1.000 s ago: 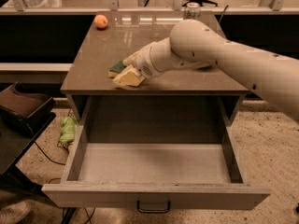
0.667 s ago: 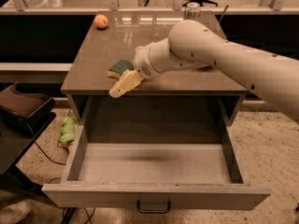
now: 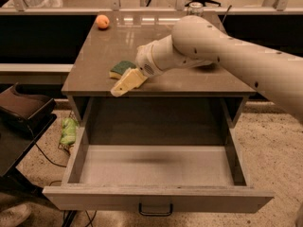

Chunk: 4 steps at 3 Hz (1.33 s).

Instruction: Move sponge near orange

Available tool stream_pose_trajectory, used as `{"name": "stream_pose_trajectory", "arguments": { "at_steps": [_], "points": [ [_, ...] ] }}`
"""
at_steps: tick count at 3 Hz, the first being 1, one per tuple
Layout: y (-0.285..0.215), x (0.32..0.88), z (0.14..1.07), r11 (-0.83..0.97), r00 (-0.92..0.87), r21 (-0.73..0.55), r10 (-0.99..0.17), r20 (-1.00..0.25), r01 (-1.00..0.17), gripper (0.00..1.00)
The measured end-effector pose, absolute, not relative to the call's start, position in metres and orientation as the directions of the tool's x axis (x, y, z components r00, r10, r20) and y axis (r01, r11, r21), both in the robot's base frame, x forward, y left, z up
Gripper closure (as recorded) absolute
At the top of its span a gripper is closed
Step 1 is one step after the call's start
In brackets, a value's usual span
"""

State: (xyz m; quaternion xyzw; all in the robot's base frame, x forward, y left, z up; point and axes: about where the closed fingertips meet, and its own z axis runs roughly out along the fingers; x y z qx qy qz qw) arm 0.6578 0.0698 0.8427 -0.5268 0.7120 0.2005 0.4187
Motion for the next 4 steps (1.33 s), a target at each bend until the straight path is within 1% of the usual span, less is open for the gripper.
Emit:
{"name": "stream_pose_trajectory", "arguments": {
  "at_steps": [1,2,4],
  "points": [
    [0.064,0.662,0.858,0.384,-0.15,-0.122,-0.604,-0.783,-0.915,0.0],
    [0.062,0.662,0.856,0.399,-0.181,-0.095,-0.6,-0.779,-0.912,0.0],
    [0.066,0.678,0.838,0.417,-0.212,-0.081,-0.608,-0.765,-0.905,0.0]
  ]
}}
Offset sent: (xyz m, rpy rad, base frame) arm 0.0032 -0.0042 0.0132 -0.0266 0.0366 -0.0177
